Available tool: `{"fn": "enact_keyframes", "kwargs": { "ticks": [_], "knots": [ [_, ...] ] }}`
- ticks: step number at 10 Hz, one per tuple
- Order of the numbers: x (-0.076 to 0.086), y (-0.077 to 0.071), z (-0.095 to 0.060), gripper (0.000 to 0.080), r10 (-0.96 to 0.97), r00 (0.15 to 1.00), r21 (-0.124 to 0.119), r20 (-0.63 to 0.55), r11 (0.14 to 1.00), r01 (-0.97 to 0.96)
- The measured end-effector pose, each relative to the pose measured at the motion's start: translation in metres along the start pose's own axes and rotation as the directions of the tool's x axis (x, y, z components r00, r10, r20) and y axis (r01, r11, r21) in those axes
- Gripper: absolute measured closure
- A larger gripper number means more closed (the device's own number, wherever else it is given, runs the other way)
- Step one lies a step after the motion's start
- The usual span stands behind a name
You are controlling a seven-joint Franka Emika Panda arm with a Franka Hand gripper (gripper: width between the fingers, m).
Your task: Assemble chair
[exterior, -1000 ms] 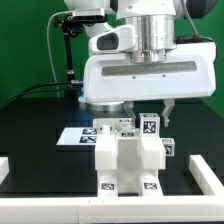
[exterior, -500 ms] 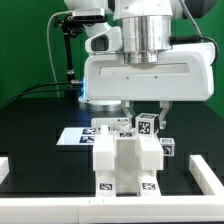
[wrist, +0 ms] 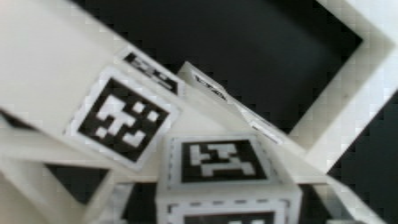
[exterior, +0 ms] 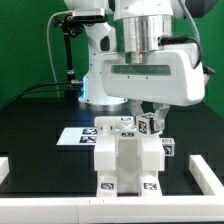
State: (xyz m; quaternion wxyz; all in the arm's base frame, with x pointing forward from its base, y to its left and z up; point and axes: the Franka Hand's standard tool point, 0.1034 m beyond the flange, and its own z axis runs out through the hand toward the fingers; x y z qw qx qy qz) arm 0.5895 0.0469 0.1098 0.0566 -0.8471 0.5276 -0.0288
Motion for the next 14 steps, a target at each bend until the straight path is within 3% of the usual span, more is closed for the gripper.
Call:
{"fn": "enact_keyframes", "kwargs": {
  "ticks": [5, 8, 10, 11, 12, 13, 14],
  "knots": [
    [-0.001, 0.001, 0.000, 0.0518, 0.430, 0.901, 0.008, 0.062, 0.902, -0.432],
    [-0.003, 0.001, 0.002, 0.0518, 0.544, 0.836, 0.002, 0.070, 0.838, -0.545],
    [-0.003, 0.001, 0.002, 0.0518, 0.517, 0.853, 0.003, 0.070, 0.855, -0.519],
    [-0.004, 0.001, 0.003, 0.0334, 0.497, 0.865, 0.004, 0.069, 0.867, -0.498],
    [-0.008, -0.001, 0.002, 0.0207, 0.354, 0.933, 0.016, 0.067, 0.934, -0.356],
    [-0.012, -0.004, 0.003, 0.0167, 0.163, 0.985, 0.038, 0.060, 0.986, -0.165],
    [-0.019, -0.004, 0.004, 0.0167, 0.047, 0.997, 0.042, 0.061, 0.998, -0.050]
  ]
}}
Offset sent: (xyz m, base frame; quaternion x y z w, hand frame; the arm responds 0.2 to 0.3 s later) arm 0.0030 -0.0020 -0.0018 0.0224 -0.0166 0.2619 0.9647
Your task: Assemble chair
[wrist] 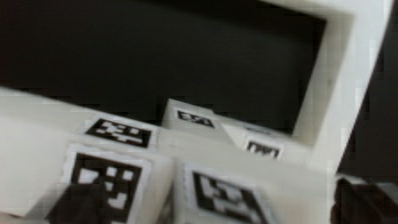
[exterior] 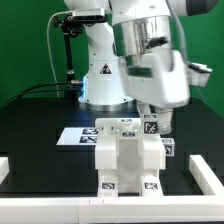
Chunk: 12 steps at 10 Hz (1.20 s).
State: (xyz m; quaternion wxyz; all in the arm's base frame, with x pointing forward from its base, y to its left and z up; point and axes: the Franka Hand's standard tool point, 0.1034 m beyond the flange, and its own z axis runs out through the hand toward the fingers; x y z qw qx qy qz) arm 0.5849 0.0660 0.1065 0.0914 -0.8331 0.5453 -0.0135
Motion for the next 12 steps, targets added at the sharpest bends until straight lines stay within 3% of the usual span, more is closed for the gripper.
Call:
{"fn": "enact_keyframes", "kwargs": {
  "ticks": [1, 4, 6, 7, 8, 10, 12],
  "knots": [
    [-0.006, 0.001, -0.001, 0.0155, -0.042, 0.999, -0.006, -0.001, 0.999, 0.042],
    [-0.002, 0.004, -0.001, 0.0151, -0.301, 0.954, -0.017, 0.001, 0.954, 0.301],
    [0.016, 0.000, -0.012, 0.0151, -0.546, 0.838, -0.071, 0.001, 0.835, 0.545],
    [0.018, -0.004, -0.013, 0.0151, -0.696, 0.718, -0.094, -0.001, 0.715, 0.693],
    [0.019, -0.003, -0.011, 0.0151, -0.735, 0.678, -0.093, 0.001, 0.675, 0.732],
    [0.019, -0.003, -0.010, 0.0164, -0.710, 0.705, -0.094, -0.002, 0.702, 0.706],
    [0.018, -0.003, -0.010, 0.0518, -0.632, 0.775, -0.093, -0.010, 0.772, 0.629]
  ]
}}
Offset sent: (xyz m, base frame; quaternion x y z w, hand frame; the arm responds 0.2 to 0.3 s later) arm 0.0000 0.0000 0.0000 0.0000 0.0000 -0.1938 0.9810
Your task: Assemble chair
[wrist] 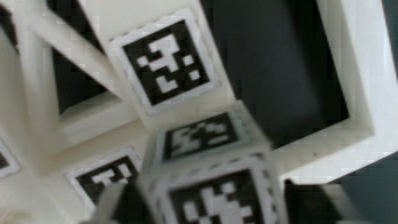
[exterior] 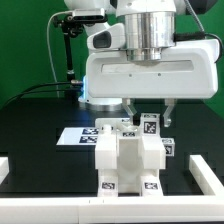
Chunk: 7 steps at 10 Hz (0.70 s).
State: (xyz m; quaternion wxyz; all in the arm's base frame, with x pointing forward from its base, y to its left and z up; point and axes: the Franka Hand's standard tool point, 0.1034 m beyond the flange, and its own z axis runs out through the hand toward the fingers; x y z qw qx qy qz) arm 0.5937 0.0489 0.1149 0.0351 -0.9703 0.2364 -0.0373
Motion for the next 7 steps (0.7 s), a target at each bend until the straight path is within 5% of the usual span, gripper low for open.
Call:
{"fn": "enact_keyframes", "kwargs": {
  "ticks": [4, 7],
  "knots": [
    [0.0012, 0.0007, 0.0006, 0.0514, 0.279, 0.960, 0.019, 0.016, 0.960, -0.280],
    [0.0001, 0.0024, 0.0000, 0.0514, 0.542, 0.840, 0.008, 0.041, 0.840, -0.542]
  ]
}}
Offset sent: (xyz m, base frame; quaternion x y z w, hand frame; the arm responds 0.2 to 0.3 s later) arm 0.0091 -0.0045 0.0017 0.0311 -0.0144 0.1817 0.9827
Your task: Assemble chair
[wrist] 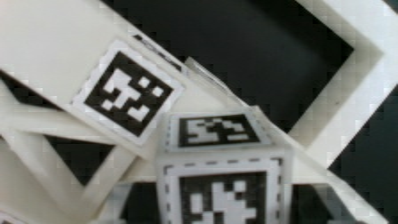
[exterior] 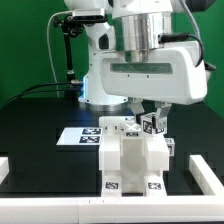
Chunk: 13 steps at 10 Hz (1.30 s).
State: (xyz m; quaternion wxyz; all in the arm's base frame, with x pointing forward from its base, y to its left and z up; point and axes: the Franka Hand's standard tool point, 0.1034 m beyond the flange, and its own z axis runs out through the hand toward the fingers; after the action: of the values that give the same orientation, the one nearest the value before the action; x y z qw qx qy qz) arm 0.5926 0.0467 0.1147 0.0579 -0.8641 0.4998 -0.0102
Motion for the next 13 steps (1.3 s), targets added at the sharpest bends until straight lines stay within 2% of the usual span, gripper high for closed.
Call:
{"fn": "enact_keyframes", "kwargs": {
  "ticks": [2, 3, 5, 9, 12, 13],
  "knots": [
    [-0.001, 0.002, 0.000, 0.0514, 0.269, 0.963, -0.003, 0.015, 0.963, -0.269],
    [-0.003, 0.002, 0.001, 0.0514, 0.420, 0.907, -0.007, 0.022, 0.908, -0.420],
    [-0.005, 0.001, 0.001, 0.0514, 0.559, 0.829, -0.010, 0.032, 0.829, -0.559],
    [-0.013, -0.004, 0.000, 0.0514, 0.711, 0.702, -0.013, 0.041, 0.702, -0.712],
    [-0.015, -0.004, 0.002, 0.0514, 0.710, 0.703, -0.015, 0.040, 0.704, -0.710],
    [-0.016, -0.004, 0.002, 0.0330, 0.709, 0.704, -0.016, 0.040, 0.705, -0.709]
  ]
}}
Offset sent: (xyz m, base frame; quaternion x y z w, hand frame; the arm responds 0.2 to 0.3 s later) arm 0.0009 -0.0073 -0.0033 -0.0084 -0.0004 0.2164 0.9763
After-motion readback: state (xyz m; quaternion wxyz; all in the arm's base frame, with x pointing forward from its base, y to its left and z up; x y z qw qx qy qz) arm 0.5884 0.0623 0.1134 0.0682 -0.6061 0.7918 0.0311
